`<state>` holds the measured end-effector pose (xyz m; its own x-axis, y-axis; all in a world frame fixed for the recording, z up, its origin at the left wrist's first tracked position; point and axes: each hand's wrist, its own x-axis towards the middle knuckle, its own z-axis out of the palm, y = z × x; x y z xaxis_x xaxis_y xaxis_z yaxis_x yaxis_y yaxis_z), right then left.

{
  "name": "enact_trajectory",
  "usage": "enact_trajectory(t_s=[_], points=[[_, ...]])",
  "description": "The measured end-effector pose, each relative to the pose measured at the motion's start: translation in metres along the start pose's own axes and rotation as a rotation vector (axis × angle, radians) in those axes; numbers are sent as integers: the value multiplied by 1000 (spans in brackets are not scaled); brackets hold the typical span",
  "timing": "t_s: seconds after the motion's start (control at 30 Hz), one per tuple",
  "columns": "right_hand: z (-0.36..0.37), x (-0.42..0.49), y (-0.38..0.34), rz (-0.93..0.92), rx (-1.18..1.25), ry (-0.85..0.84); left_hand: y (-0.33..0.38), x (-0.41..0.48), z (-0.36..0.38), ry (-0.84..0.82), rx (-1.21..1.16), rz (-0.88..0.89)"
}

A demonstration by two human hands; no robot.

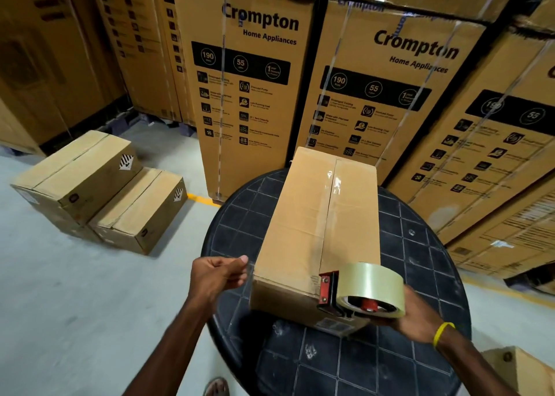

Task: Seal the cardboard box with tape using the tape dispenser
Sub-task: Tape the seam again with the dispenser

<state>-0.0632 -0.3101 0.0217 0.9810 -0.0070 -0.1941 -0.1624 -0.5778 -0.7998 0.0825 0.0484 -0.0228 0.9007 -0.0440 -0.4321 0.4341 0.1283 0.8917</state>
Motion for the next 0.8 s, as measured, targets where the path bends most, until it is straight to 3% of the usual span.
enact_trajectory(t_s=[0.23, 0.57, 0.8], points=[[4, 7, 3, 33, -3, -37, -14, 4, 2, 87, 28, 73], [7, 21, 45, 137, -195, -57, -37, 11, 5, 143, 85, 52], [8, 24, 54, 102, -286, -63, -48, 12, 14, 133, 78, 54]])
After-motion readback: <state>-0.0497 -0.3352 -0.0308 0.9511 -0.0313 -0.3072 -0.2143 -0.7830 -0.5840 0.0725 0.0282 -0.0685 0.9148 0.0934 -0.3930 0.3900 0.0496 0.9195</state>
